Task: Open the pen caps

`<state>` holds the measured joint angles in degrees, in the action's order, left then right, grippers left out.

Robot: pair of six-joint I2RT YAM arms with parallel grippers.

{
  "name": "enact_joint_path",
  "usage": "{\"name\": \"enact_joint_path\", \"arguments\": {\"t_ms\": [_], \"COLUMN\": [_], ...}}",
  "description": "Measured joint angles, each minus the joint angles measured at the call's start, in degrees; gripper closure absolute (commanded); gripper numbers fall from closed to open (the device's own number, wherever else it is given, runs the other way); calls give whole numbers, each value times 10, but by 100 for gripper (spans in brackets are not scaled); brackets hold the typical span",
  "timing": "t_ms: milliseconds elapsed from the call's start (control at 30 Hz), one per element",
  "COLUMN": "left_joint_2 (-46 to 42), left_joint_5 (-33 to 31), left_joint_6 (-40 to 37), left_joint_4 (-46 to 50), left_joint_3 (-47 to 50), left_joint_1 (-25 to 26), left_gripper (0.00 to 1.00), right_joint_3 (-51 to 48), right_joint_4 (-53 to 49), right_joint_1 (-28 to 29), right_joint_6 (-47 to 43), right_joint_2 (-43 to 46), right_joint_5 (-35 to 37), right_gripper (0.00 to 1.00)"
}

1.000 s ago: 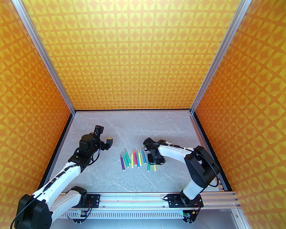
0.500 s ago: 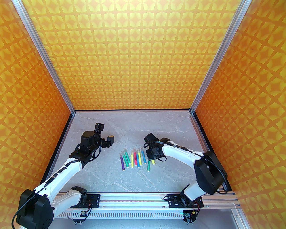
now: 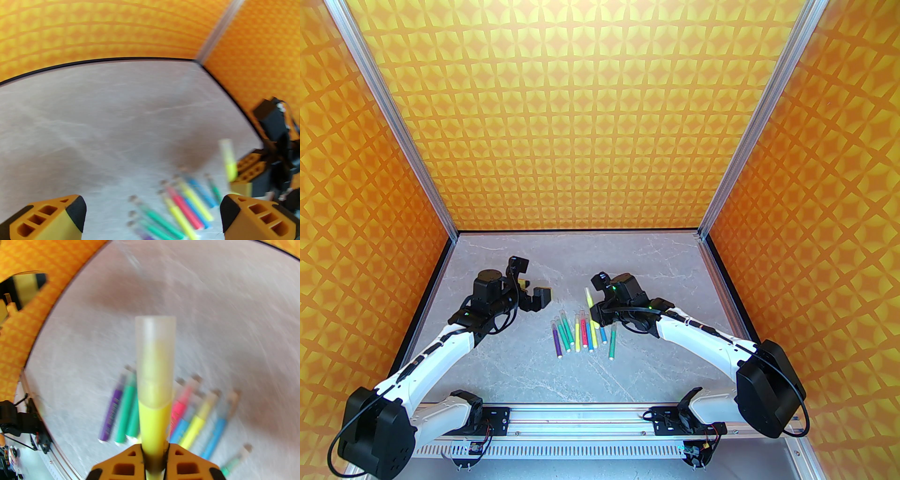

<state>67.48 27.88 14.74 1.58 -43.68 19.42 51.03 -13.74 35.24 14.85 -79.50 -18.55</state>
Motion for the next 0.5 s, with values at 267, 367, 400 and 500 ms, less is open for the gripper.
{"name": "enact_joint_path", "arguments": {"t_ms": [267, 367, 400, 500], "left_joint_2": [22, 31, 35, 44], "left_joint_5": [93, 116, 122, 135], "left_joint_6": [46, 61, 66, 77], "left_joint_4": [-34, -45, -51, -62], "left_joint_3": [-9, -16, -18, -23], "left_joint_1": [26, 30, 32, 36], "left_gripper": [14, 17, 18, 22], "right_joint_3": [0, 0, 0, 0], "right_joint_4": [54, 63, 65, 71], "right_joint_1": [11, 19, 21, 27], "right_joint_6": [-14, -19, -21, -22], "right_joint_2": [0, 0, 0, 0], "right_joint_5": [-35, -43, -45, -47], "right_gripper": [100, 100, 100, 100]}}
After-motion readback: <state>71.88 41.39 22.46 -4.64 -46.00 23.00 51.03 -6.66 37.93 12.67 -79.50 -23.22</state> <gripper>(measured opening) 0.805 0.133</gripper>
